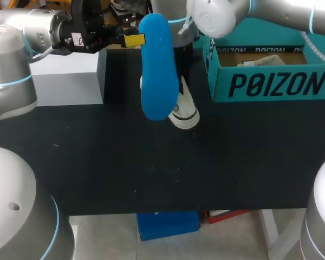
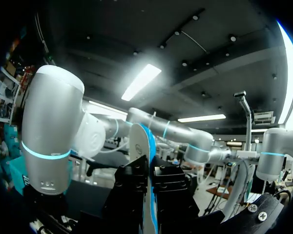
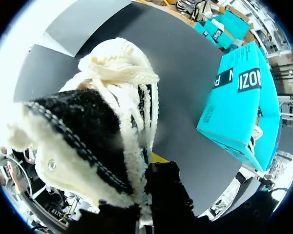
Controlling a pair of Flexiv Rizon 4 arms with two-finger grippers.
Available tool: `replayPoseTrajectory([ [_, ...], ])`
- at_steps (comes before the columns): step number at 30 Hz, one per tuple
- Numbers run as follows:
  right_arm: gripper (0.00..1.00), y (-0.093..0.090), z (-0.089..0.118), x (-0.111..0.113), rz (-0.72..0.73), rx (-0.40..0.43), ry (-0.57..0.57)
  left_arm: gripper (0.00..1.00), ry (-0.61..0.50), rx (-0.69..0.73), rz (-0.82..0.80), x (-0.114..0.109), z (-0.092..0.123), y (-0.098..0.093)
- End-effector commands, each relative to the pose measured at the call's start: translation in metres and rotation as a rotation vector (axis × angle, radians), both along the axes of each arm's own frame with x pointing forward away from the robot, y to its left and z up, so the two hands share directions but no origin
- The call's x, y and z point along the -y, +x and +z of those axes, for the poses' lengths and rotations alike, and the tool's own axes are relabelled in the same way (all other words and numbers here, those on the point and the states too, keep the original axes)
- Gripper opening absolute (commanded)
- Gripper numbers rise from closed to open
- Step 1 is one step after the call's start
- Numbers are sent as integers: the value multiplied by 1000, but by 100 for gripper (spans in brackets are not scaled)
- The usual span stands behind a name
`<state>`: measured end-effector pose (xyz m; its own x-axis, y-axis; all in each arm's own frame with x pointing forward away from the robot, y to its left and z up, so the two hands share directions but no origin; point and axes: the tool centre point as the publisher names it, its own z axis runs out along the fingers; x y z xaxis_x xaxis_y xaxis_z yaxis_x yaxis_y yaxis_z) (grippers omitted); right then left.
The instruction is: Take the shoe out of the shoebox, open the shoe tongue, remove and reinsert the insole, then place the shoe into the shoebox
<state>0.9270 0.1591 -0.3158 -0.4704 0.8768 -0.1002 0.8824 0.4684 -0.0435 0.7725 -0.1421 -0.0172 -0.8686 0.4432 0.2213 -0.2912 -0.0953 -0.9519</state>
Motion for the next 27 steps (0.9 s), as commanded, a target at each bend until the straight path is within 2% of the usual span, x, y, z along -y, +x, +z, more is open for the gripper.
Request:
replayPoseTrajectory([
  [1,0,-11,1,4,-525,142,116,0,-1,1,1,0,-1,-1],
  [10,0,-19,-18,-3,-650,186,119,0,-1,1,1,0,-1,-1],
  [12,0,-20,-25,-6,-656,204,86,0,-1,1,1,0,-1,-1],
  [27,0,-20,-64,-20,-594,180,50,0,-1,1,1,0,-1,-1],
])
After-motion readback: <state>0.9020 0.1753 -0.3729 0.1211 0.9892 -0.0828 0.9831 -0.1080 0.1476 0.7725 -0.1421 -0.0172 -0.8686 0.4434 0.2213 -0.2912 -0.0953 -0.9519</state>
